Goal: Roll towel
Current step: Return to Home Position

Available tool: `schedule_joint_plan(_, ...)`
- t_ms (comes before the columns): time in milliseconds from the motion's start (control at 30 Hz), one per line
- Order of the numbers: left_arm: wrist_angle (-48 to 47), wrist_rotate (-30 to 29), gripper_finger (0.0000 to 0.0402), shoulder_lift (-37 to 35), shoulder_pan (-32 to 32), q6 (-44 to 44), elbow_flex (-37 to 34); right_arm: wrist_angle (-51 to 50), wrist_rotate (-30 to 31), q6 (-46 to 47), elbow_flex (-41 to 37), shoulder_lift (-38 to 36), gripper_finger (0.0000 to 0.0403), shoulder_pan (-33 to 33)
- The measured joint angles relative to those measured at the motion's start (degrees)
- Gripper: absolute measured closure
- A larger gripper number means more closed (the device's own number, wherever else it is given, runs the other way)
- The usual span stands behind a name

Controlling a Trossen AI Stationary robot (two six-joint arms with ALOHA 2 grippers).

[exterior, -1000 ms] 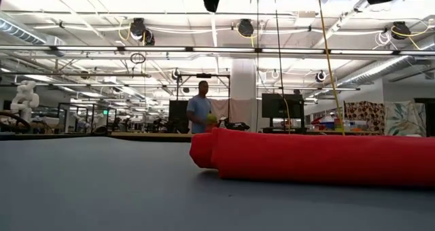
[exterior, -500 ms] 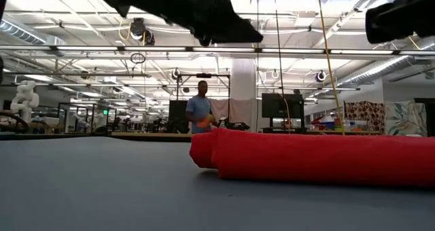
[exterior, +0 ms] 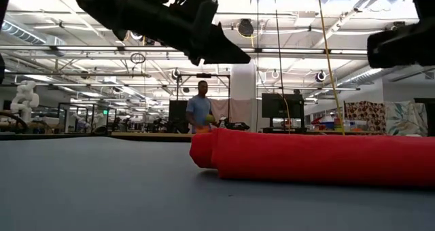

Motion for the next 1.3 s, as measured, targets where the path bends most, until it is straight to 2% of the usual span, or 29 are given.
schedule_joint_plan(167, 2.0, 0.6, 0.0393, 0.0, 2.0, 0.4, -2.6, 7.1, -1.5, 0.2, -4.0, -0.4, 0.0403, -1.2)
schedule_joint_plan(333, 4.6, 3.2, 0.0393, -1.6, 4.2, -0.2, -6.5, 6.8, -3.9, -2.2, -4.2, -0.4, 0.0403, -3.1)
schedule_joint_plan(867, 10.3, 8.0, 0.0393, -20.4, 8.8, -2.9, -25.0, 9.3, -18.0, -5.0, -4.2, -0.6, 0.0403, -15.9)
schedule_joint_plan(1067, 10.6, 6.1, 0.0396, -25.5, 8.2, -4.9, -30.1, 9.2, -17.9, -4.6, -4.2, -0.5, 0.0403, -18.3)
schedule_joint_plan(1300, 10.5, -0.6, 0.0399, -32.6, 4.7, -6.0, -37.1, 10.3, -17.9, -0.9, -4.2, -0.5, 0.0403, -18.9)
